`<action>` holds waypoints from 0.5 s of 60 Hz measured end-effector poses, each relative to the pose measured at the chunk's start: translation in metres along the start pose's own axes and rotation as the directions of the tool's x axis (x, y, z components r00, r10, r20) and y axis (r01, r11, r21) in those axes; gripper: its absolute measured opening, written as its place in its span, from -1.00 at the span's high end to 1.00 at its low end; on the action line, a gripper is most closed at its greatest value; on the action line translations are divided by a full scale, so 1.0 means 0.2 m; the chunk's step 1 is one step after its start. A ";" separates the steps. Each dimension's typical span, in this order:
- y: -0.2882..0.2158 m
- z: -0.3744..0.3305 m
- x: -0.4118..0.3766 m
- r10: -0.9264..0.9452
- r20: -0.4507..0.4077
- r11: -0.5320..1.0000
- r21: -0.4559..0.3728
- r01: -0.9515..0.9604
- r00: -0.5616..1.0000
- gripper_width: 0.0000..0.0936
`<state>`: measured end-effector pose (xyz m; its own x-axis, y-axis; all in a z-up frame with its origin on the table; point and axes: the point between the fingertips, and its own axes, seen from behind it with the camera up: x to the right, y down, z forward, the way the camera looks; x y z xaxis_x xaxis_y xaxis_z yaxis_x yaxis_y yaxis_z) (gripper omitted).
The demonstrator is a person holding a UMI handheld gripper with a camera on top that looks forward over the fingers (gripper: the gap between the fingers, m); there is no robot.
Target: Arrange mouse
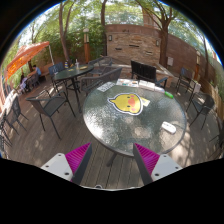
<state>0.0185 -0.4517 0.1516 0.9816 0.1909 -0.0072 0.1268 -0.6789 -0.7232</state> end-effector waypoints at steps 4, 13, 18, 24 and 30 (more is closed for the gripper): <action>0.08 0.02 0.18 0.022 -0.042 0.999 -0.026 -0.024 0.999 -0.81; 0.22 0.21 0.71 0.051 -0.143 0.998 -0.026 -0.055 0.988 -0.81; 0.22 0.27 0.96 0.077 -0.182 0.997 -0.004 -0.080 0.980 -0.80; 0.19 0.51 1.27 0.094 -0.222 0.996 0.012 -0.094 0.970 -0.81; 0.17 0.72 1.50 0.088 -0.241 0.996 0.008 -0.088 0.967 -0.81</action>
<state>0.2956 -0.3144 0.0256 0.9943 -0.0460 0.0960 0.0383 -0.6872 -0.7255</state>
